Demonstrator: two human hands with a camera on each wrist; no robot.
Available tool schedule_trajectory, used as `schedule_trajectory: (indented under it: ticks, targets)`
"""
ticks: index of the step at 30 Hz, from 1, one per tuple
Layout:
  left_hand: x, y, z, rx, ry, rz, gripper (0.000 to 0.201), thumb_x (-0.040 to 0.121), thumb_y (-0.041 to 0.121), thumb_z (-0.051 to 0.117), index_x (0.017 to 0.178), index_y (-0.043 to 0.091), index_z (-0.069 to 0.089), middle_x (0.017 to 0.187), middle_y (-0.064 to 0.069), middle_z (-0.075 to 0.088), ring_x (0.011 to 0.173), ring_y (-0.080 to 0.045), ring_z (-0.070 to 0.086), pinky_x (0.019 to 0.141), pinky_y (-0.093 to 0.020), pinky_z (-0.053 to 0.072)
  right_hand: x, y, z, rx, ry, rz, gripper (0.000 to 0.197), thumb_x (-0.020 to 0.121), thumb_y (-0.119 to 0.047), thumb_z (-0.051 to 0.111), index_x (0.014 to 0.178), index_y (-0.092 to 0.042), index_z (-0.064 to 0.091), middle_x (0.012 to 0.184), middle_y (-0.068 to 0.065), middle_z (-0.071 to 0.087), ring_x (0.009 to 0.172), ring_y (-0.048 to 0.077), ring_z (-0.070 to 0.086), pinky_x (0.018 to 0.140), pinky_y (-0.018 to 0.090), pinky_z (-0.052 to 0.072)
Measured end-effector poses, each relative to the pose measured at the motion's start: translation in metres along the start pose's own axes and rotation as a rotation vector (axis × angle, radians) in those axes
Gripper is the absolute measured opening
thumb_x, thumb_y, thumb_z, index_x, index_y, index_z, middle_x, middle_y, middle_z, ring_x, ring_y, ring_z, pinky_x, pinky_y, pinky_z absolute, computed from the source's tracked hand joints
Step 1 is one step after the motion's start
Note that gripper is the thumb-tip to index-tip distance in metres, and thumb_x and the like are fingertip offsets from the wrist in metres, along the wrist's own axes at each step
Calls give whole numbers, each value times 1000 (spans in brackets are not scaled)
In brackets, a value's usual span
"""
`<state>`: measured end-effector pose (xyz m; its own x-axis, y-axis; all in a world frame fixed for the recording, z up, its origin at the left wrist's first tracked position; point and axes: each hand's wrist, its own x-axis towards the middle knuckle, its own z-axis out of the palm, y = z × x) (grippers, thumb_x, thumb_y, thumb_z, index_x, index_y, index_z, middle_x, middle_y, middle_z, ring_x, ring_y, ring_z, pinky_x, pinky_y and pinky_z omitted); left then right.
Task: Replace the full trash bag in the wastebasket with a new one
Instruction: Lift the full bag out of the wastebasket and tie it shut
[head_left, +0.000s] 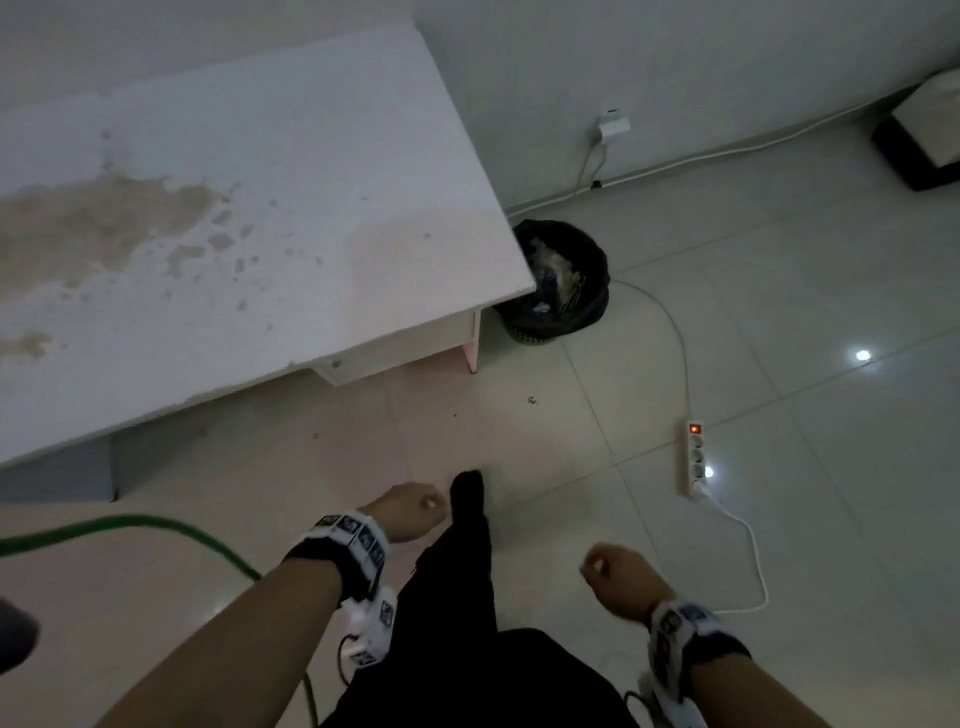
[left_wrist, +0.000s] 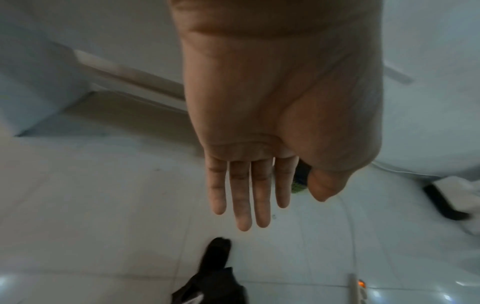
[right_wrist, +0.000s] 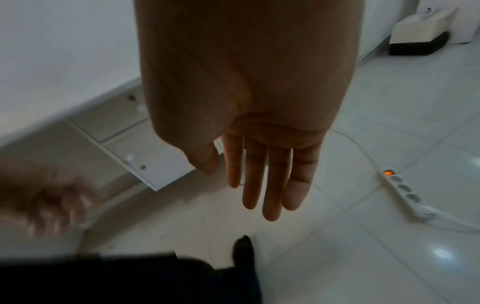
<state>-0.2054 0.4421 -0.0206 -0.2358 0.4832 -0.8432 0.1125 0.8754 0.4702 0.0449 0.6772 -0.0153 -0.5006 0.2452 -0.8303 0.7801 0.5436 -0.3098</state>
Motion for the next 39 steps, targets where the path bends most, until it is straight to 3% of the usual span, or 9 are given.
schedule_trajectory:
  ticks: [8,14,18,23,27,30,33,35,39]
  targets:
    - [98,188,-64,-88,8,129,25,96,40,58,114,24,67,112,-2,71,103,-19,68,96,-34,53,37,95,-126,72,-243,237,17,98,-37,54,97,-22,62,88,-5,61,97,21,64,72,21,44]
    - [158,205,-57,-32,32,-54,24,99,36,52,108,18,65,109,3,61,109,-21,61,91,-25,46,143,73,-270,-165,-106,13,16,96,-34,52,89,-23,61,103,6,69,105,24,65,86,27,45]
    - [196,202,-31,-276,116,-214,12,97,37,55,98,28,64,109,2,67,103,-20,66,92,-30,51,224,36,-373,-215,-17,-209,22,97,-30,52,99,-14,67,103,6,69,100,25,64,81,26,42]
    - [266,247,-14,-692,251,-278,17,98,34,58,104,21,67,102,-5,74,85,-20,72,64,-20,50,321,5,-452,69,51,-232,17,92,-41,54,93,-29,66,93,-4,70,83,19,67,75,32,53]
    - [357,283,-51,-968,449,-195,17,101,25,55,106,13,66,100,-11,72,76,-20,65,65,-27,46,407,3,-452,343,57,-217,15,94,-36,55,87,-28,65,92,3,74,72,19,69,65,31,54]
    - [434,276,-82,-1062,658,-89,21,104,27,49,104,19,68,99,-8,74,87,-22,69,72,-34,52,485,16,-430,469,193,-139,20,91,-37,53,89,-24,68,91,3,73,79,24,68,74,38,55]
    - [511,240,-103,-1150,999,-111,21,105,25,43,106,21,64,97,-7,70,96,-26,65,87,-41,51,570,32,-401,590,421,-79,33,95,-39,47,110,-15,64,105,5,66,96,26,61,84,33,46]
    - [553,210,-109,-1194,1161,-218,29,102,30,41,127,21,53,116,-8,64,115,-29,60,105,-45,46,620,41,-381,773,398,22,60,88,-56,43,127,-11,54,114,6,59,101,24,57,88,33,43]
    - [613,168,-105,-1581,981,-369,92,81,78,37,149,17,41,147,-10,52,131,-33,53,112,-47,41,712,70,-338,1212,78,83,99,61,-90,49,134,-25,53,130,1,63,113,31,61,100,51,48]
